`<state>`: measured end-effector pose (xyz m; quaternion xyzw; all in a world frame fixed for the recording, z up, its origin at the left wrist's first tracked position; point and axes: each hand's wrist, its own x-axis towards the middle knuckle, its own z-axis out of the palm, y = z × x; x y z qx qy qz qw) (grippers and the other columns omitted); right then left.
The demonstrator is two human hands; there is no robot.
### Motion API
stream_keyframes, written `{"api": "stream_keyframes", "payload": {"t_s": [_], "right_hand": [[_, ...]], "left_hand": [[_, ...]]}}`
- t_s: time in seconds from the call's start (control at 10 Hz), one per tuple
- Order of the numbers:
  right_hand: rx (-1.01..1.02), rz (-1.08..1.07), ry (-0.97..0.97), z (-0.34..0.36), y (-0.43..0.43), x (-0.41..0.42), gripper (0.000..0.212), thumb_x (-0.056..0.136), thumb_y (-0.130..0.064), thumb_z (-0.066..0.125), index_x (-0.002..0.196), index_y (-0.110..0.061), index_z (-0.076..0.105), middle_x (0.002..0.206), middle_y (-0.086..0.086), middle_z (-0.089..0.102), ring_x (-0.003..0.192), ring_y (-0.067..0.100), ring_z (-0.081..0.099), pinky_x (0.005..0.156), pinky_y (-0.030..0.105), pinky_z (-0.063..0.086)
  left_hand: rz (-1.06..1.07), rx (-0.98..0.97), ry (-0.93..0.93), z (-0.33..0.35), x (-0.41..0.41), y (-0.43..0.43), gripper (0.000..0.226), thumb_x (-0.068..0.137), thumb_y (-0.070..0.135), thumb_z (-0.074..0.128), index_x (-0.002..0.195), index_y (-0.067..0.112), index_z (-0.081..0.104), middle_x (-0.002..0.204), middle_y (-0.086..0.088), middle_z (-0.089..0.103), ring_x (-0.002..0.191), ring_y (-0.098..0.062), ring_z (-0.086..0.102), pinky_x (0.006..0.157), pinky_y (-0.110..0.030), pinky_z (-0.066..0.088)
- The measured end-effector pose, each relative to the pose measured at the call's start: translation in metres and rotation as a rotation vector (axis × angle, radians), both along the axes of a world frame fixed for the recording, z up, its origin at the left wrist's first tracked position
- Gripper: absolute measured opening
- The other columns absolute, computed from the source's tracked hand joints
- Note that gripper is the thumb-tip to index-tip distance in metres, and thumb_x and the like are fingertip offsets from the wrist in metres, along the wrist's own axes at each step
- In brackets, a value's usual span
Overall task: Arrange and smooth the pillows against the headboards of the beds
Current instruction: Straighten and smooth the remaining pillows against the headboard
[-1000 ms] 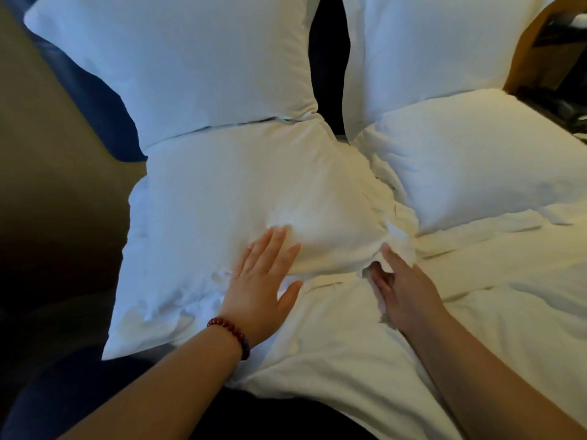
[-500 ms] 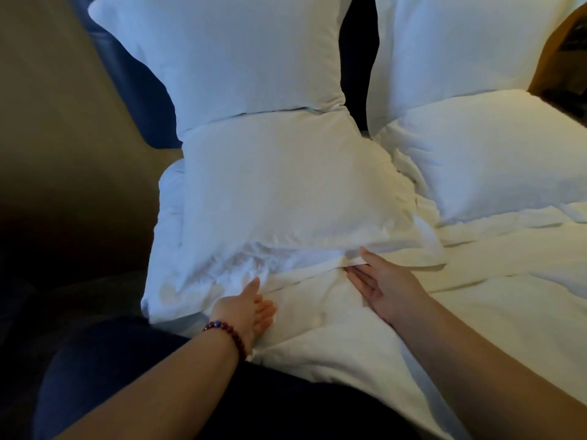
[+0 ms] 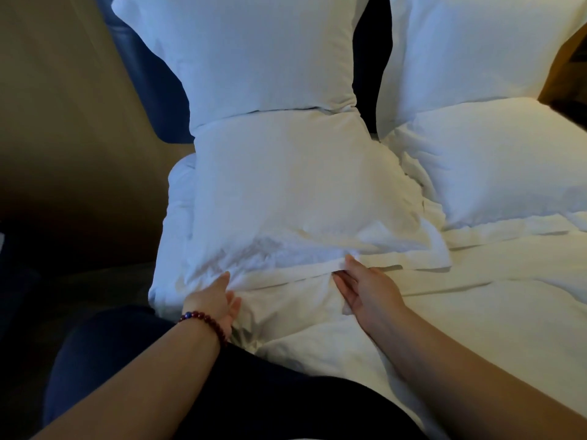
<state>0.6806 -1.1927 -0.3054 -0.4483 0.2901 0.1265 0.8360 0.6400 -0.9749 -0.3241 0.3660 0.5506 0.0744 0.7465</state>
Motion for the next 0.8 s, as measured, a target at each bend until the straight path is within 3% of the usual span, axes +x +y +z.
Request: {"api": "stream_keyframes", "payload": {"t_s": [0.1, 0.2, 0.3, 0.5, 0.6, 0.7, 0.8], "right_hand": [[-0.053, -0.024, 0.040, 0.001, 0.008, 0.000, 0.013, 0.089, -0.007, 0.068, 0.091, 0.001, 0.059, 0.085, 0.012, 0.068, 0.072, 0.016, 0.068, 0.060, 0.024, 0.060], [-0.070, -0.062, 0.070, 0.000, 0.006, -0.007, 0.009, 0.089, -0.006, 0.068, 0.086, 0.000, 0.061, 0.079, 0.012, 0.069, 0.067, 0.016, 0.069, 0.061, 0.025, 0.060], [-0.042, -0.045, 0.035, 0.001, 0.006, -0.018, 0.007, 0.089, -0.004, 0.067, 0.091, 0.002, 0.064, 0.079, 0.013, 0.072, 0.072, 0.019, 0.073, 0.061, 0.024, 0.060], [-0.038, 0.074, -0.103, 0.008, 0.017, -0.033, 0.009, 0.088, -0.006, 0.069, 0.094, 0.000, 0.068, 0.089, 0.015, 0.075, 0.085, 0.022, 0.074, 0.071, 0.023, 0.059], [-0.030, 0.142, -0.168, 0.015, 0.026, -0.032, 0.010, 0.088, -0.008, 0.068, 0.096, -0.001, 0.068, 0.089, 0.014, 0.075, 0.086, 0.023, 0.074, 0.073, 0.024, 0.059], [-0.016, 0.226, -0.229, 0.020, 0.040, -0.030, 0.012, 0.089, -0.009, 0.067, 0.099, -0.003, 0.068, 0.092, 0.013, 0.075, 0.089, 0.025, 0.073, 0.074, 0.026, 0.058], [-0.016, 0.290, -0.271, 0.027, 0.060, -0.025, 0.010, 0.087, -0.009, 0.068, 0.097, -0.006, 0.068, 0.094, 0.014, 0.075, 0.089, 0.024, 0.072, 0.076, 0.026, 0.059]], "left_hand": [[-0.226, 0.235, 0.168, 0.007, -0.012, 0.013, 0.055, 0.100, 0.035, 0.044, 0.147, 0.016, 0.022, 0.138, -0.012, 0.052, 0.121, -0.023, 0.056, 0.082, -0.026, 0.053], [-0.352, 0.570, 0.368, 0.011, -0.011, 0.025, 0.070, 0.098, 0.036, 0.047, 0.152, 0.027, 0.003, 0.139, -0.009, 0.050, 0.120, -0.025, 0.053, 0.101, -0.037, 0.044], [-0.021, 0.276, 0.196, 0.003, -0.012, 0.032, 0.096, 0.069, 0.050, 0.079, 0.146, 0.019, 0.030, 0.140, -0.011, 0.043, 0.118, -0.029, 0.051, 0.098, -0.041, 0.049], [-0.097, 0.294, 0.208, -0.011, -0.010, 0.044, 0.112, 0.048, 0.058, 0.086, 0.142, 0.023, 0.036, 0.136, -0.007, 0.047, 0.111, -0.025, 0.058, 0.093, -0.042, 0.053], [-0.139, 0.362, 0.222, -0.007, -0.011, 0.042, 0.117, 0.050, 0.058, 0.086, 0.145, 0.017, 0.032, 0.140, -0.011, 0.044, 0.118, -0.029, 0.054, 0.098, -0.042, 0.048], [-0.206, 0.464, 0.282, 0.008, -0.015, 0.038, 0.098, 0.076, 0.054, 0.073, 0.147, 0.005, 0.028, 0.146, -0.017, 0.037, 0.130, -0.035, 0.043, 0.104, -0.043, 0.039], [-0.278, 0.526, 0.235, 0.003, -0.016, 0.052, 0.078, 0.083, 0.059, 0.062, 0.132, 0.001, 0.050, 0.131, -0.020, 0.052, 0.117, -0.037, 0.052, 0.098, -0.045, 0.043]]}}
